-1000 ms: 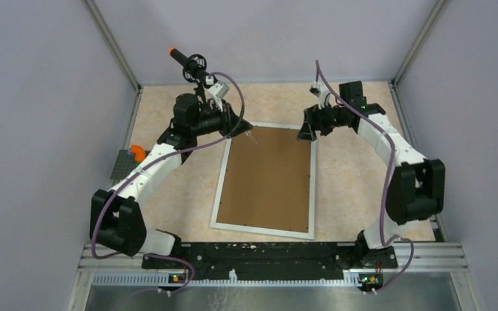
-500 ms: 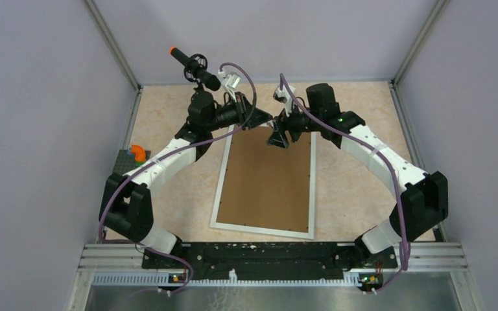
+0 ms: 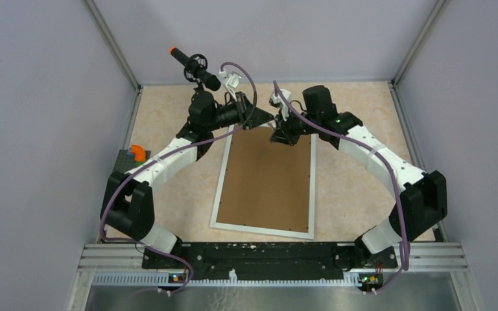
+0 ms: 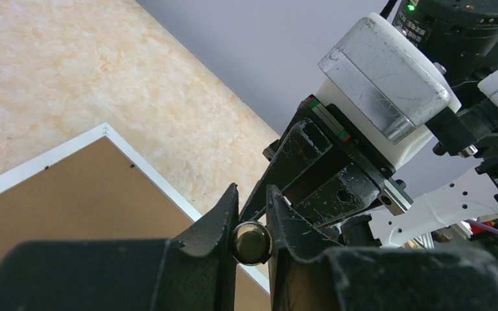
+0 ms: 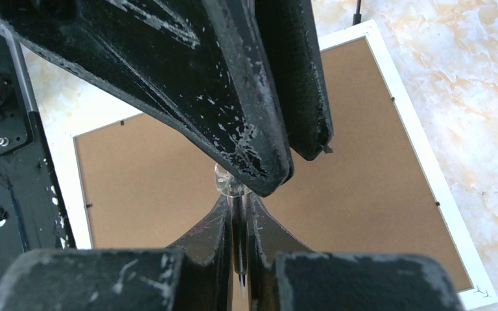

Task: Take the photo out of the frame
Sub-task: Adjust the screwdriver.

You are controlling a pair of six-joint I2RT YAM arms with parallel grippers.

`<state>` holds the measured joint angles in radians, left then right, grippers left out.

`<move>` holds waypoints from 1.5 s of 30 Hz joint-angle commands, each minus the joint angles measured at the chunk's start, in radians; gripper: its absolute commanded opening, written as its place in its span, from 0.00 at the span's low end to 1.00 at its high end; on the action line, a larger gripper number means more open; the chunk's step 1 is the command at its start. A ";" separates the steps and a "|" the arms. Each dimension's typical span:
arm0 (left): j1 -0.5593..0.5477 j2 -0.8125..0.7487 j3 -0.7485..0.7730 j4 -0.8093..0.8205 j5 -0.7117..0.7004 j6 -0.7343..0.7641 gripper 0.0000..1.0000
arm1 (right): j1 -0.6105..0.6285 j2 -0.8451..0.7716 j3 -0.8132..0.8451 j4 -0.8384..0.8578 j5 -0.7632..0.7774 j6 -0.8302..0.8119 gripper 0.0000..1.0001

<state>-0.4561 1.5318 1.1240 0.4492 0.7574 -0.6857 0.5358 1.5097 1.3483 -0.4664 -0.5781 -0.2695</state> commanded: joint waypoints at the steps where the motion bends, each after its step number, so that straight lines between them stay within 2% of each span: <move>1: -0.009 -0.011 0.033 0.016 0.044 0.047 0.00 | -0.037 -0.075 -0.006 0.017 -0.008 -0.022 0.00; 4: -0.007 -0.015 0.032 0.013 0.043 0.052 0.00 | -0.058 -0.077 -0.003 -0.001 -0.027 -0.034 0.00; 7: -0.005 -0.019 0.030 0.016 0.038 0.057 0.04 | -0.077 -0.076 0.005 -0.020 -0.046 -0.051 0.00; 8: -0.006 -0.019 0.029 0.017 0.040 0.059 0.09 | -0.082 -0.076 0.010 -0.029 -0.049 -0.061 0.00; 11: 0.006 -0.022 0.039 -0.009 0.056 0.074 0.50 | -0.095 -0.078 0.026 -0.075 -0.058 -0.113 0.00; 12: 0.022 -0.023 0.047 -0.042 0.066 0.080 0.58 | -0.102 -0.081 0.030 -0.100 -0.067 -0.143 0.00; 14: 0.061 -0.021 0.070 -0.086 0.112 0.098 0.64 | -0.119 -0.087 0.034 -0.159 -0.093 -0.211 0.00; 16: 0.099 0.000 0.117 -0.153 0.257 0.150 0.63 | -0.125 -0.088 0.046 -0.245 -0.130 -0.305 0.00; 19: 0.097 0.044 0.227 -0.383 0.443 0.362 0.65 | -0.125 -0.076 0.073 -0.404 -0.184 -0.467 0.00; 21: 0.093 0.071 0.279 -0.544 0.495 0.474 0.66 | -0.124 -0.062 0.087 -0.470 -0.194 -0.532 0.00; 23: 0.086 0.089 0.288 -0.613 0.520 0.508 0.66 | -0.121 -0.056 0.091 -0.489 -0.185 -0.552 0.00; 35: -0.025 0.128 0.238 -0.535 0.477 0.425 0.65 | -0.033 -0.031 0.103 -0.492 -0.116 -0.541 0.00; 38: -0.050 0.144 0.225 -0.534 0.464 0.416 0.58 | -0.020 -0.021 0.113 -0.490 -0.107 -0.535 0.00; 41: -0.059 0.155 0.208 -0.527 0.453 0.396 0.46 | -0.015 -0.020 0.119 -0.480 -0.099 -0.527 0.00; 45: -0.062 0.151 0.165 -0.415 0.452 0.322 0.26 | -0.009 -0.018 0.119 -0.478 -0.091 -0.526 0.00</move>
<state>-0.5171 1.6787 1.3254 -0.0929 1.2179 -0.3077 0.5079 1.4960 1.4105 -0.9680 -0.6495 -0.7898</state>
